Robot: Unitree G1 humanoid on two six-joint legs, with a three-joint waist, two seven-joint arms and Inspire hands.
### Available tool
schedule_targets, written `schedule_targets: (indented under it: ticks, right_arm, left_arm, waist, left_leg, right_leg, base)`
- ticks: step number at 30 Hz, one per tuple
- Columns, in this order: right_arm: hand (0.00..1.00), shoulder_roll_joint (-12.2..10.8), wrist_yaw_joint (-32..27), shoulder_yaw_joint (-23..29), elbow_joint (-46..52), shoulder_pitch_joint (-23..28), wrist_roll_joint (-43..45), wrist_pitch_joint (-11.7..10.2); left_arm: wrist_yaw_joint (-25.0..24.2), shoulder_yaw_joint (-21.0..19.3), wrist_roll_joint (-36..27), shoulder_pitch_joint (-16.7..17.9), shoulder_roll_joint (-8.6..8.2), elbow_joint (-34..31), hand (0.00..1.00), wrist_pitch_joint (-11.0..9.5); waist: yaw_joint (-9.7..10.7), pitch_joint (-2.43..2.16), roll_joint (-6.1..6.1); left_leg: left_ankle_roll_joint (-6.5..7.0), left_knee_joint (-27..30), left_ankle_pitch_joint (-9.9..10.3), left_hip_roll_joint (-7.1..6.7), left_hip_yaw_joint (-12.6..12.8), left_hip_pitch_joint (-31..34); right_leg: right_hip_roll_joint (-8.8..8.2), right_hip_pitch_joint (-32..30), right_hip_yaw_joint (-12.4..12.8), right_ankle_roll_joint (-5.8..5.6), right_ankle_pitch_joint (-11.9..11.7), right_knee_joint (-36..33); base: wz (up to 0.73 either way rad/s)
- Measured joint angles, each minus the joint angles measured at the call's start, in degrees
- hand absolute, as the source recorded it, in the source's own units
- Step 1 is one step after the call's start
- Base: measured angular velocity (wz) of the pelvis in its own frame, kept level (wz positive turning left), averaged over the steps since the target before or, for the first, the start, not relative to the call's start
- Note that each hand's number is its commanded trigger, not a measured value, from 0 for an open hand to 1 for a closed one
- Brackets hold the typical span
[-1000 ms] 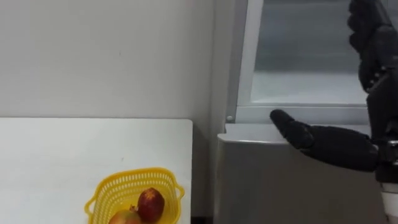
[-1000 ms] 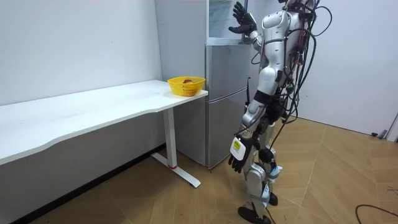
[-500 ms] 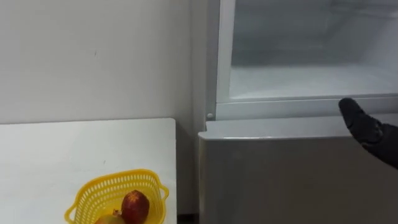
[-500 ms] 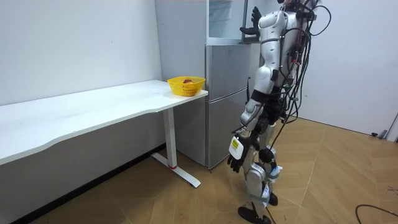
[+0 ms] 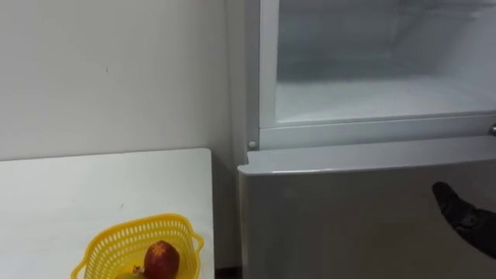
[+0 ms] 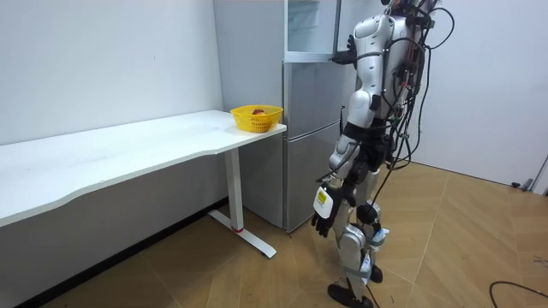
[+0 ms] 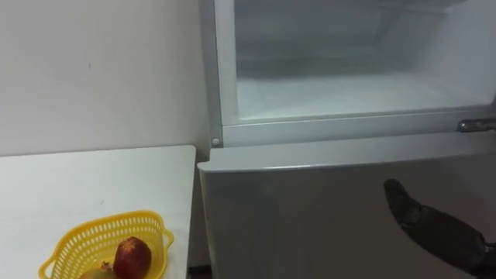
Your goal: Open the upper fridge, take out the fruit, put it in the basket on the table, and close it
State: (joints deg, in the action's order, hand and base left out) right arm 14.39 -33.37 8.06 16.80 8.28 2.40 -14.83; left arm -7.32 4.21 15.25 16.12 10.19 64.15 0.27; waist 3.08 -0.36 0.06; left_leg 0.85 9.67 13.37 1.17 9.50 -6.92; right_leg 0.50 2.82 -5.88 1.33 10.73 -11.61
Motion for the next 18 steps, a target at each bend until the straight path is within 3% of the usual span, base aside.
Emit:
schedule_targets:
  ticks: [4, 7, 18]
  right_arm:
    - [0.00, 0.0, -0.4, -0.1, -3.9, 0.9, -0.1, 0.0]
    - [0.00, -0.1, -0.4, -0.1, -7.8, 1.1, -0.4, 1.4]
    - [0.00, -1.3, -0.2, 0.0, -16.0, 4.7, -10.8, 2.4]
  left_arm:
    - [0.1, 0.5, -0.1, 0.2, -0.05, 0.0, 0.00, 0.4]
    - [0.4, 0.5, 0.0, 0.3, -0.11, 0.0, 0.00, 1.1]
    - [1.2, 0.5, -0.1, 0.7, -0.14, -0.5, 0.00, 1.5]
  waist:
    - [-0.2, -0.05, -0.11]
    - [-0.3, -0.06, -0.20]
    - [-0.1, -0.11, 0.06]
  left_leg:
    - [0.00, 0.0, 0.0, -0.02, 0.2, 0.0]
    - [0.00, 0.0, 0.0, 0.01, 0.7, 0.1]
    - [0.00, 0.0, 0.0, 0.00, 0.7, -0.7]
  right_leg:
    - [0.00, 0.0, 0.5, -0.01, 0.0, 0.0]
    - [0.04, 0.0, 0.8, -0.01, 0.0, 0.0]
    - [-0.04, 0.3, 0.7, -0.06, 0.1, 0.2]
  base:
    - [-0.04]
    - [-0.07]
    - [0.00]
